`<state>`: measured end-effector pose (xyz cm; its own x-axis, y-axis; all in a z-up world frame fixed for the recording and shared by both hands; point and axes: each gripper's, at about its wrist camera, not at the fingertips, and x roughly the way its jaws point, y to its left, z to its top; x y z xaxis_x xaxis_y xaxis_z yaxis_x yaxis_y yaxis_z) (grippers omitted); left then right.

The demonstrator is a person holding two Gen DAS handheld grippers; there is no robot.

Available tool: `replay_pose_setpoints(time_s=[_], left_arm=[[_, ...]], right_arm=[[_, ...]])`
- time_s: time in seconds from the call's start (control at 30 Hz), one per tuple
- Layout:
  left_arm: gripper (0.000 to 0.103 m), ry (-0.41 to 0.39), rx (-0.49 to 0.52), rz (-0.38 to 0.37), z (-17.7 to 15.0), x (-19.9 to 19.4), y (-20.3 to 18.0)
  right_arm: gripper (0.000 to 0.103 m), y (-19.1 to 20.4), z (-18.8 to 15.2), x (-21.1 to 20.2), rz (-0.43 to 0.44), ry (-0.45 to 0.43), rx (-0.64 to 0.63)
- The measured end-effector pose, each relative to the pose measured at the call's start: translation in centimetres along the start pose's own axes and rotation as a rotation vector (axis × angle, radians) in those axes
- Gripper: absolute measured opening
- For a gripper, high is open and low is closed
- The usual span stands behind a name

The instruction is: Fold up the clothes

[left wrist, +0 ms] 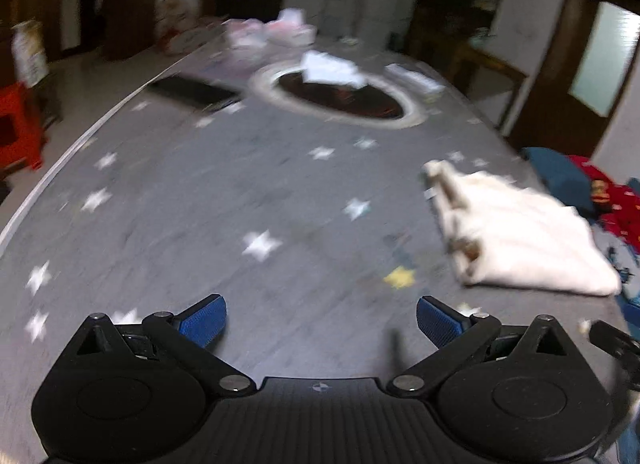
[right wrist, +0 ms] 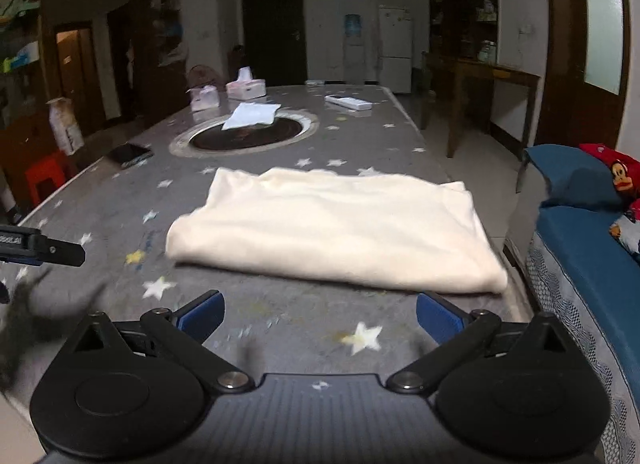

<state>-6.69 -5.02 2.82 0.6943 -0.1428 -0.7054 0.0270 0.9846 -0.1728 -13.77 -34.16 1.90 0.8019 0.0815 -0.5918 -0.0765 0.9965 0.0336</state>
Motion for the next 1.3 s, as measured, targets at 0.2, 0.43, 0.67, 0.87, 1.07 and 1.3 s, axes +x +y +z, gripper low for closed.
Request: replay_pose_setpoints(time_s=[0.2,0.43,0.67,0.87,1.07,1.3], left_arm=[[0.103,-0.010,0.045,0.007,-0.1,-0.7,-1.8],[0.103,-0.001,0.111,0.014,-0.1,-0.2,-4.1],[0.103,0.015,0.127,0.023,0.0,0.1,-4.7],[0.103,0.016,0.143,0.017,-0.1,0.3,-4.9],[0.103,0.007,0.169,0.008,0.4,0.6,-5.6],[0.103,0.008,0.180,-0.009,0.7,1.1,-6.3]], right_arm=[[0.103,-0.1,-0.7,-0.8,0.007,-0.020,-0.031],[0.103,-1.2,-0.8,-1.2,0.009,-0.029,-0.023],[0.103,-1.2,-0.8,-0.8,0.018,-0.032,-0.017],[0.103,-0.8,-0.4,-0.3,0.020,-0.029,-0.032],[0.103,-0.9,-0.2,0.3,0.016,-0.019,-0.024],[0.103,-1.1,0.0,0.5,0.011,-0.015,-0.028]])
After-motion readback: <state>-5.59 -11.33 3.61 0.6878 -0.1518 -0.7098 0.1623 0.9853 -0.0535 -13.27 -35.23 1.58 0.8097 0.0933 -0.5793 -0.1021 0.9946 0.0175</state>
